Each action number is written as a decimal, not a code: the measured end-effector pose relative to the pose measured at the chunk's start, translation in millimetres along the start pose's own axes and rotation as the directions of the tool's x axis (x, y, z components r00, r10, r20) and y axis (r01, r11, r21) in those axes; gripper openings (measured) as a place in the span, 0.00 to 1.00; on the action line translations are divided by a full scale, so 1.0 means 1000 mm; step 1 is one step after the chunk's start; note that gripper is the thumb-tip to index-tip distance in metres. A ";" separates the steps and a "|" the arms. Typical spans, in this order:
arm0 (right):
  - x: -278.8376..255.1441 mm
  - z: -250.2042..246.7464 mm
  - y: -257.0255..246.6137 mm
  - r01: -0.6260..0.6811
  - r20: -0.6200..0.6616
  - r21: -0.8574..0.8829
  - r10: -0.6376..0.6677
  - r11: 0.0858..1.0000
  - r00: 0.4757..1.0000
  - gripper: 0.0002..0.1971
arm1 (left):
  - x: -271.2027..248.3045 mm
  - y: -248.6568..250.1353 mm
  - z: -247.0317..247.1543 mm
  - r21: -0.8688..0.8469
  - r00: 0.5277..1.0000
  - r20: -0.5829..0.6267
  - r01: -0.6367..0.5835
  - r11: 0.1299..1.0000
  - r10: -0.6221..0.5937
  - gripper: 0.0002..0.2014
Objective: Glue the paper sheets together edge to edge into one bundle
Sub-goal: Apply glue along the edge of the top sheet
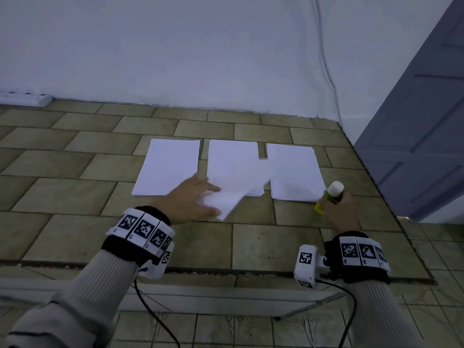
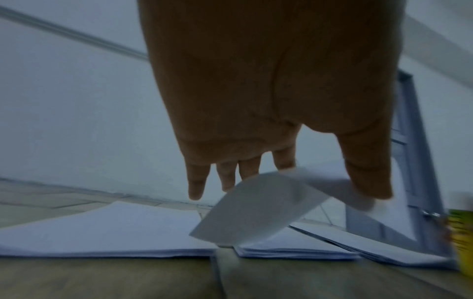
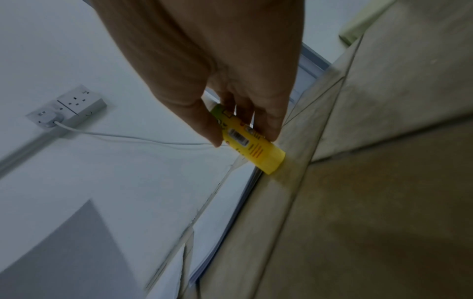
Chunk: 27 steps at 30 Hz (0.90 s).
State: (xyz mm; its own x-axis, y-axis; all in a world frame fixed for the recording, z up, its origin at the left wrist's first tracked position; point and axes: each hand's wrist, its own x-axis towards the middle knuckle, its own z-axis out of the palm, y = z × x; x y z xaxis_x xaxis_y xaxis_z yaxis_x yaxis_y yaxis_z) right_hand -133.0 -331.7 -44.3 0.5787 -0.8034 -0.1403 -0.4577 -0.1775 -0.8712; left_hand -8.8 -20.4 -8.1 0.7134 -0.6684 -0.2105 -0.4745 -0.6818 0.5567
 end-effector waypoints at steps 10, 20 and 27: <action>0.001 -0.002 0.002 0.065 0.078 -0.024 -0.063 0.998 0.995 0.22 | -0.014 0.008 0.035 0.449 0.915 0.398 -0.136 0.883 -0.061 0.41; -0.015 0.006 -0.010 0.140 0.176 0.084 -0.153 0.987 0.972 0.19 | -0.025 0.000 0.038 0.257 0.977 0.211 -0.035 0.966 -0.021 0.32; -0.042 0.039 -0.033 0.104 0.443 0.230 -0.199 0.968 0.874 0.11 | -0.028 -0.006 0.067 0.420 0.982 0.006 0.171 0.891 -0.191 0.66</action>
State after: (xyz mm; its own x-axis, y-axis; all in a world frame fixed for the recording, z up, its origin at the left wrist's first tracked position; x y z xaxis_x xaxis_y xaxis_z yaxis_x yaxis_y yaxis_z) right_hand -116.4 -269.8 -28.0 0.8957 -0.4157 -0.1578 -0.2280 -0.1246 -0.9657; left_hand -60.5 -17.2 -59.2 0.7880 -0.5277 -0.3173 -0.5176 -0.8468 0.1228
